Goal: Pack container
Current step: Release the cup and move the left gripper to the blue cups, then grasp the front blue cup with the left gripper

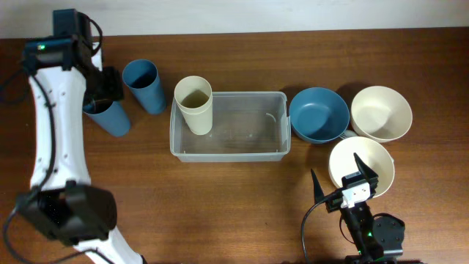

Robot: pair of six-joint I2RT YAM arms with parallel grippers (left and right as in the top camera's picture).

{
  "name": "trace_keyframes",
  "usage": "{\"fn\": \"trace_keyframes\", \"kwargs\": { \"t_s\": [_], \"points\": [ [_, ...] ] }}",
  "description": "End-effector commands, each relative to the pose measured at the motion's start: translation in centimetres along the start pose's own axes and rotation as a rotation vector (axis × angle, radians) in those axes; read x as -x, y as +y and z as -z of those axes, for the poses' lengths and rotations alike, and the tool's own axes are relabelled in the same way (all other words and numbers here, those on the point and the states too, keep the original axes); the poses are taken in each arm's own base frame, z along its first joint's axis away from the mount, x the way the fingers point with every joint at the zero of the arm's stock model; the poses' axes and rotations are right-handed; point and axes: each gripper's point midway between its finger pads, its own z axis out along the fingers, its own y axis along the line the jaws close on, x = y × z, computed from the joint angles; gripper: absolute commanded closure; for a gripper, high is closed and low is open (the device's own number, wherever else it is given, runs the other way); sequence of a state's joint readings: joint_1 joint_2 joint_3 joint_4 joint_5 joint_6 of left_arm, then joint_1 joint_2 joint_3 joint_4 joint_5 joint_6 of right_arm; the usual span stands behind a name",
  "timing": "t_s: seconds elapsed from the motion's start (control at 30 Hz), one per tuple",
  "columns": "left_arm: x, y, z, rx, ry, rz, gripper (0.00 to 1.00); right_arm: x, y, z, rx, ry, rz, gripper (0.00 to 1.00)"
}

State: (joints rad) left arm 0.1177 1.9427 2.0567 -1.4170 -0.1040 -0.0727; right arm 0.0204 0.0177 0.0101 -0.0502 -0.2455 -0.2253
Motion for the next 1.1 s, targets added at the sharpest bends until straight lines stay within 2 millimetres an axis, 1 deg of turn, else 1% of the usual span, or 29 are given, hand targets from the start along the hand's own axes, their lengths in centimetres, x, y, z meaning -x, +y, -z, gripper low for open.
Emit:
{"fn": "trace_keyframes", "kwargs": {
  "t_s": [0.0,0.03,0.1,0.2,0.27,0.37,0.4,0.43,0.53,0.63,0.73,0.87,1.07],
  "points": [
    [0.1,-1.2,-3.2,-0.058,0.068,-0.107,0.34,-0.2,0.3,0.0,0.014,0.004,0.001,0.01],
    [0.0,-1.3,-4.2,-0.058,0.09,-0.142,0.34,-0.2,0.3,0.0,0.014,0.004,0.001,0.01],
    [0.2,-1.4,-5.3,-0.06,0.102,-0.19,0.34,-0.2,0.3,0.0,0.014,0.004,0.001,0.01],
    [1.0,-1.5,-6.2,-0.058,0.08,-0.213,0.36,-0.2,0.3,0.0,0.014,0.004,0.001,0.01],
    [1.5,-1.6,-6.4,-0.058,0.066,-0.211,0.38,-0.2,0.3,0.0,0.014,0.004,0.001,0.01],
    [1.5,-1.6,-6.6,-0.057,0.065,-0.212,0.52,-0.2,0.3,0.0,0.013,0.004,0.001,0.01],
    [1.4,-1.6,-6.6,-0.057,0.07,-0.212,0.6,-0.2,0.3,0.0,0.014,0.004,0.001,0.01],
    [1.3,-1.6,-6.6,-0.057,0.074,-0.212,0.61,-0.2,0.3,0.0,0.014,0.004,0.001,0.01],
    [0.6,-1.5,-6.6,-0.055,0.105,-0.215,0.61,-0.2,0.3,0.0,0.014,0.004,0.001,0.01],
    [-0.1,-0.4,-6.7,0.002,0.143,-0.221,0.61,-0.2,0.3,0.0,0.014,0.004,0.001,0.01],
    [-0.6,0.1,-6.6,0.032,0.164,-0.225,0.62,-0.2,0.3,0.0,0.014,0.004,0.001,0.01],
    [-0.9,0.1,-6.5,0.03,0.179,-0.227,0.67,-0.2,0.3,0.0,0.014,0.004,0.001,0.01],
    [-1.2,0.1,-7.3,0.03,0.198,-0.229,0.67,-0.2,0.3,0.0,0.014,0.004,0.001,0.01]
  ]
}}
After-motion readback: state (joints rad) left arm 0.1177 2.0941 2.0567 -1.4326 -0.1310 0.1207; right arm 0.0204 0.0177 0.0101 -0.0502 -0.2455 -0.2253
